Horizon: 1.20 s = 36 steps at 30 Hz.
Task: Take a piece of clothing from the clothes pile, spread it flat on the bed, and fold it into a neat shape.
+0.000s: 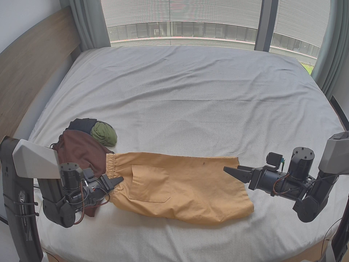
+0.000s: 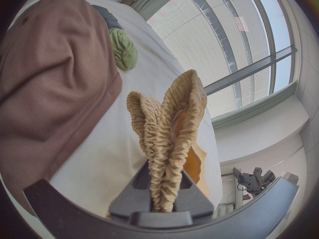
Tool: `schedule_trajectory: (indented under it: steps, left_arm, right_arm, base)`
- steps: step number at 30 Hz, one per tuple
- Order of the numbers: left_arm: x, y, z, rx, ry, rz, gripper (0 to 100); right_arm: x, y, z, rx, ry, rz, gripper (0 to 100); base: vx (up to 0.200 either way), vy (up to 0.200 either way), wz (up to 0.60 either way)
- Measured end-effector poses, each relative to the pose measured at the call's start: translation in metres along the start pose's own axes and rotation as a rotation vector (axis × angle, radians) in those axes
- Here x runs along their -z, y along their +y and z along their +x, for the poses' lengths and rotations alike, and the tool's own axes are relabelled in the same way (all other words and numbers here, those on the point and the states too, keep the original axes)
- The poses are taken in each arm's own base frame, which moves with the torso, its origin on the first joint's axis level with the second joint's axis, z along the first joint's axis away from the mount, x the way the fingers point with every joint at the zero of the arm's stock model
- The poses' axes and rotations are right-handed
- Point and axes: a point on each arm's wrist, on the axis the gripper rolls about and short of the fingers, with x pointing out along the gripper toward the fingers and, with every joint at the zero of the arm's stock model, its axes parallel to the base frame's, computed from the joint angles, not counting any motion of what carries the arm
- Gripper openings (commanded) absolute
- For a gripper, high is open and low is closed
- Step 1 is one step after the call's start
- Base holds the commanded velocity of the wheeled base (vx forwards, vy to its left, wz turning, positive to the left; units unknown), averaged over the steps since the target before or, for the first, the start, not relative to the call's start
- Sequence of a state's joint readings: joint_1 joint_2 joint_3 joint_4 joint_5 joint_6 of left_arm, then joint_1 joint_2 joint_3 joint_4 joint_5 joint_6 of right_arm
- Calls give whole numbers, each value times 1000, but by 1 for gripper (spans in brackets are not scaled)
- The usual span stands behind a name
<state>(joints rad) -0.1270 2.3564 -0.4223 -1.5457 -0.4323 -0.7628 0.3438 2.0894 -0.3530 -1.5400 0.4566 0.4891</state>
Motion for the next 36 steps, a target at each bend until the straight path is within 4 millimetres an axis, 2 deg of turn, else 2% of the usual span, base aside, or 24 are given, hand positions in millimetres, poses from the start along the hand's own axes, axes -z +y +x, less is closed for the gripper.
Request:
schedule_trajectory:
  steps: [6, 11, 24, 30, 36]
  left_arm:
    - [-11, 5, -20, -4, -13, -2, 0]
    - [-13, 8, -28, -13, -16, 11, 0]
    - [-14, 8, -31, -18, -23, 12, 0]
    - [-12, -5, -28, 19, -14, 34, 0]
    - [-5, -29, -24, 83, 8, 73, 0]
  right_arm:
    - [1, 0, 0, 0, 3, 0, 100]
    - [1, 0, 1, 0, 5, 1, 100]
    - [2, -1, 1, 2, 7, 2, 100]
    - [1, -1, 1, 3, 4, 1, 100]
    - [-2, -2, 0, 4, -9, -3, 100]
  base:
    - [0, 0, 0]
    - [0, 0, 0]
    - [0, 0, 0]
    - [0, 0, 0]
    - [0, 0, 0]
